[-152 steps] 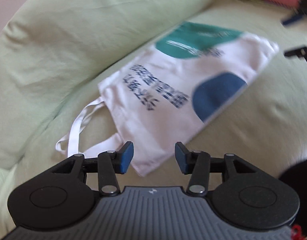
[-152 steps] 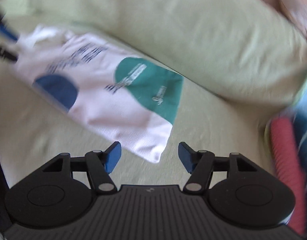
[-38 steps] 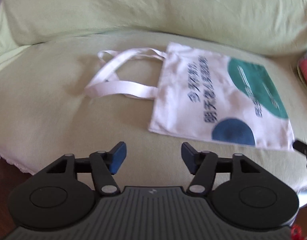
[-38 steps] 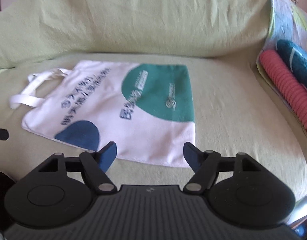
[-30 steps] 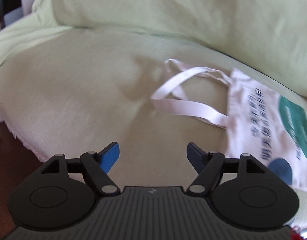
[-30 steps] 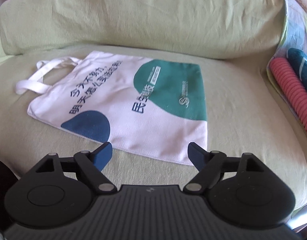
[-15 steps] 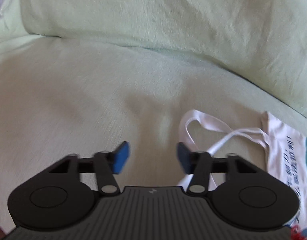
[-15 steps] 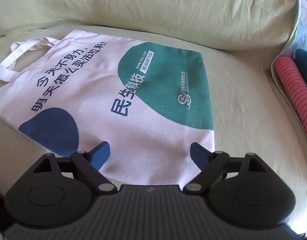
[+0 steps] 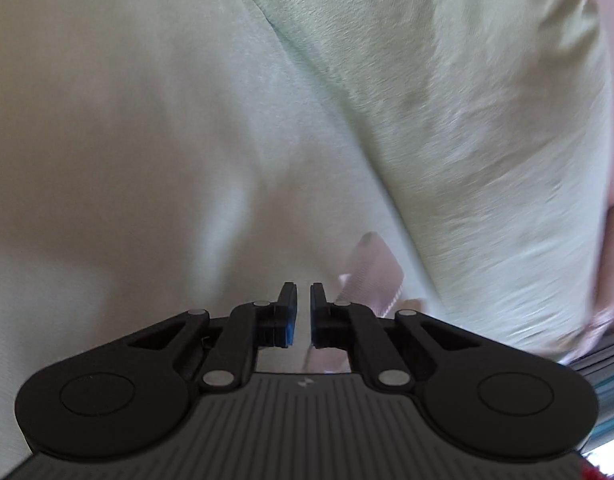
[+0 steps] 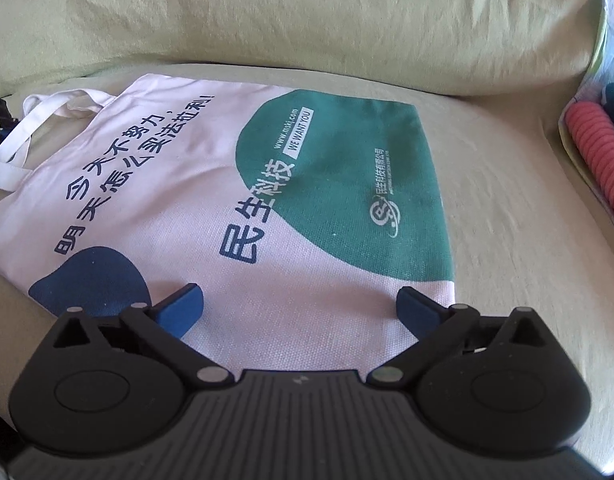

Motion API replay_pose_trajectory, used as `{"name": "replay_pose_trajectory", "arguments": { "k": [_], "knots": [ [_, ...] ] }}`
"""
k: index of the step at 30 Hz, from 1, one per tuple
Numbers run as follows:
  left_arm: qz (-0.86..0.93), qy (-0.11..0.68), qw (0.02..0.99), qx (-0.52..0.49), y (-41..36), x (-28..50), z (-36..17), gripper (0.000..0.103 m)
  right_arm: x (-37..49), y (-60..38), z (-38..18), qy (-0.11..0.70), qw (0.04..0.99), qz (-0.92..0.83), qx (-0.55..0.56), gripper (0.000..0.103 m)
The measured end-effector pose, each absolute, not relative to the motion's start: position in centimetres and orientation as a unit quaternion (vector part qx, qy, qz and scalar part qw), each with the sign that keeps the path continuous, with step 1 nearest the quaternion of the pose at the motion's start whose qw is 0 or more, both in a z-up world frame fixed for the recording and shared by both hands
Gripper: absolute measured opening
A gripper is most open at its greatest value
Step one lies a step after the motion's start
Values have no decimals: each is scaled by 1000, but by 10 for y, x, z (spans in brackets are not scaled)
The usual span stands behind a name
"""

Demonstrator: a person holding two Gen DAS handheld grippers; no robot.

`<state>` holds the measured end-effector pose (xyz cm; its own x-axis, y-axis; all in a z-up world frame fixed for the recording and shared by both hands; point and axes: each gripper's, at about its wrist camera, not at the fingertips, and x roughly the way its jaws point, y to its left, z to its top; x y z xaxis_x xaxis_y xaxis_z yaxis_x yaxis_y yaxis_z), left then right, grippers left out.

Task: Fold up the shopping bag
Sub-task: 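Grasp the white handles with the left gripper and lift them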

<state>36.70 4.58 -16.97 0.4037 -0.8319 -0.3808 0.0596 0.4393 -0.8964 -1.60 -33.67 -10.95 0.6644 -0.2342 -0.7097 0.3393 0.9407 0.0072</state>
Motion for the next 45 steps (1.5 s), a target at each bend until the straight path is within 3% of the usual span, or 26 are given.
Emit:
{"name": "replay_pose_trajectory", "arguments": {
  "k": [12, 27, 34, 40, 43, 45],
  "knots": [
    [-374, 358, 668, -535, 61, 333, -171, 3, -14, -337, -110, 377, 910, -156, 69, 102],
    [-386, 334, 625, -590, 61, 331, -186, 4, -10, -337, -110, 380, 910, -152, 67, 102],
    [-399, 333, 616, -593, 58, 335, -191, 15, -8, -337, -110, 380, 910, -150, 67, 102],
    [-422, 362, 691, -462, 55, 341, -160, 19, -7, -337, -110, 380, 911, -147, 67, 102],
    [-435, 358, 708, -426, 58, 343, -146, 44, -7, -337, -111, 379, 911, -147, 67, 102],
    [-439, 358, 725, -392, 57, 343, -136, 45, -7, -336, -111, 379, 911, -148, 67, 102]
  ]
}}
